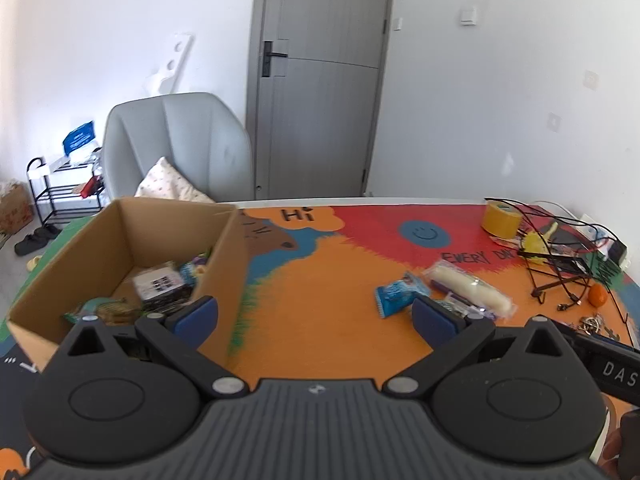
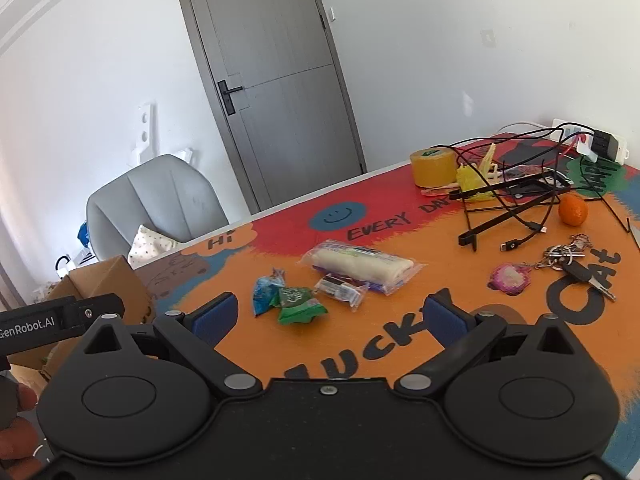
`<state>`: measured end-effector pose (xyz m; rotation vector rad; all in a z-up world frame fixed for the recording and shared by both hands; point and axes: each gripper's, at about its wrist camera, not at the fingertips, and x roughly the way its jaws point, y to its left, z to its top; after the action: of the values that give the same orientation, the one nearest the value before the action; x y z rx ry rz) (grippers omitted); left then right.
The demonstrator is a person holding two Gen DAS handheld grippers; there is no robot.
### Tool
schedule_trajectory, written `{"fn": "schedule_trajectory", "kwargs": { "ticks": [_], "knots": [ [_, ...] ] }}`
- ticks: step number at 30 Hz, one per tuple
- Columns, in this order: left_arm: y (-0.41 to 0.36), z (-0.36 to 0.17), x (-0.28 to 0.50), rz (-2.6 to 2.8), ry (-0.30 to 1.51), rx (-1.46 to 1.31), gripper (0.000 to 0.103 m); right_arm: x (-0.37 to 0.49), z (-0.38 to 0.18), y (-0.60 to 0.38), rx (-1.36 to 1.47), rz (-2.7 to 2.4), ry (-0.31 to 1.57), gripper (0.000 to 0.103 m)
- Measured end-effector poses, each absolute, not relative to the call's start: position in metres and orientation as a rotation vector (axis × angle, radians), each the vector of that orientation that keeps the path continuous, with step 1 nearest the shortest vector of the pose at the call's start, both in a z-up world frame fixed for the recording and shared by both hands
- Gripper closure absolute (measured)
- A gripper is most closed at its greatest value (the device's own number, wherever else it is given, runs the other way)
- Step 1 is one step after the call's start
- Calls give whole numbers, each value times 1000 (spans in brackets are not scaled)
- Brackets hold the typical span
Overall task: Organize snacks
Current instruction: 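Move both open tools from the box back toward the remaining snacks, then grasp the green packet with the left tool while the right tool approaches the small clear packet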
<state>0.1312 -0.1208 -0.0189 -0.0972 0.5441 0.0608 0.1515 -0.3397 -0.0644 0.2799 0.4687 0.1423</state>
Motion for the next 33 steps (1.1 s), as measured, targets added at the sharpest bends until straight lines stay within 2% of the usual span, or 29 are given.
{"fn": "schedule_trajectory", "kwargs": {
  "ticks": [5,7,12,16,20,28,33],
  "knots": [
    [-136,-25,141,26,554,-89,1,155,-69,-349,281,134,472,5],
    [-141,-27,146,20,558,-86,1,158,-71,-352,284,132,476,10],
    [-154,-33,161,0,569,-74,1,169,-77,-357,290,129,495,14],
    [-161,-40,173,-18,582,-81,3,181,-82,-359,298,140,513,24],
    [-169,-46,186,-34,597,-83,3,192,-87,-363,305,141,529,28],
    [-184,-63,215,-57,635,-103,12,218,-100,-372,336,176,580,59],
    [-194,-74,229,-77,662,-109,18,231,-106,-372,354,200,604,67]
  ]
}}
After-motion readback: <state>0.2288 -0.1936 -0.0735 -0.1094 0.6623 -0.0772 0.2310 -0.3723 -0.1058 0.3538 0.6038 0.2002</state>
